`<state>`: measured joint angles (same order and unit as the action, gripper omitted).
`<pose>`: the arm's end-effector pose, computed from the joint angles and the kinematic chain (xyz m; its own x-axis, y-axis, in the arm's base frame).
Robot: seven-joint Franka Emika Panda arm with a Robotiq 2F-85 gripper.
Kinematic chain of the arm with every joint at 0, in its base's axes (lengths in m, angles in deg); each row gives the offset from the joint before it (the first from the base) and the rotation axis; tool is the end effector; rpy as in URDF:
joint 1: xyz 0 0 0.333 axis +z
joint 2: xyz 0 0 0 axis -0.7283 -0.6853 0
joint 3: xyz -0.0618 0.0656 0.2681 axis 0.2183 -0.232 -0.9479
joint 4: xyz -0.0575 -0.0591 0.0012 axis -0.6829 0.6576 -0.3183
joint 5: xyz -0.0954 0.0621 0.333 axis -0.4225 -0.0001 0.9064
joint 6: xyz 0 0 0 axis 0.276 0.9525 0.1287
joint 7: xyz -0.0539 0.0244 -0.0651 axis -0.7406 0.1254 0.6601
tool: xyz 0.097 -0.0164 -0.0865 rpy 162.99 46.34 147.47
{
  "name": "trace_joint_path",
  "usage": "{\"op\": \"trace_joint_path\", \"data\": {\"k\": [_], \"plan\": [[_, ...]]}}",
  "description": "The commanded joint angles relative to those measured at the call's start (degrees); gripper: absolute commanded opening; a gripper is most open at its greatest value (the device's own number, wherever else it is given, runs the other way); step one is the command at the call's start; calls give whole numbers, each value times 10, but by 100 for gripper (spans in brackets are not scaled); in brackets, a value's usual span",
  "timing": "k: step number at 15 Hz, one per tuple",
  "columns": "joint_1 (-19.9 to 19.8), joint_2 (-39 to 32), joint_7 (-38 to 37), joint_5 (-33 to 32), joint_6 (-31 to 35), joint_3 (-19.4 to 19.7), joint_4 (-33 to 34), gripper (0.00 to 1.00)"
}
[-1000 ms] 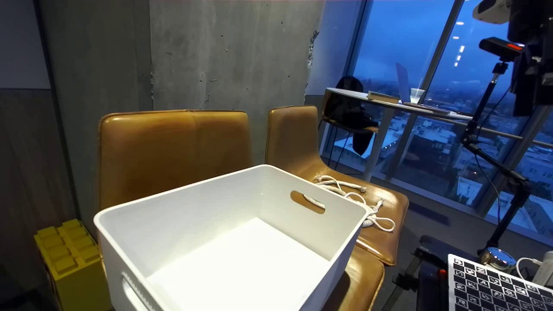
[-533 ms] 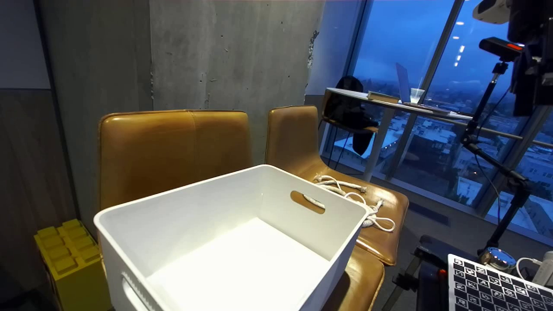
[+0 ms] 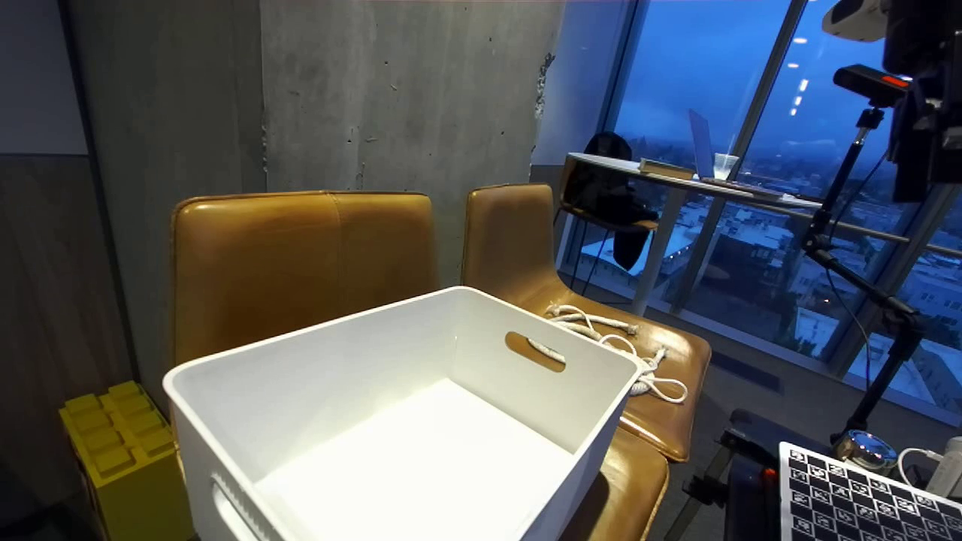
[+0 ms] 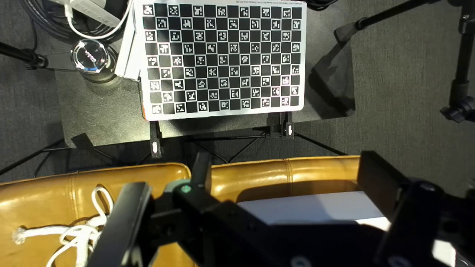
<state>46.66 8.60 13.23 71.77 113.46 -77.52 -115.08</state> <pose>0.3396 -0.0504 0.4564 0.9633 0.0050 -0.2684 -0.0507 -0.9784 -0.2003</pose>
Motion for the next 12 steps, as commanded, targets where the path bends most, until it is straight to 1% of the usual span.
{"op": "trace_joint_path", "data": {"k": [1, 3, 8, 9, 12], "plan": [[-13, -12, 7, 9, 8, -12, 3, 100], [-12, -38, 10, 17, 34, -8, 9, 100], [-24, -156, 13, 27, 169, 3, 43, 100], [-31, -191, 15, 23, 197, 6, 59, 100], [-55, -271, 28, 13, 246, 12, 101, 100]]}}
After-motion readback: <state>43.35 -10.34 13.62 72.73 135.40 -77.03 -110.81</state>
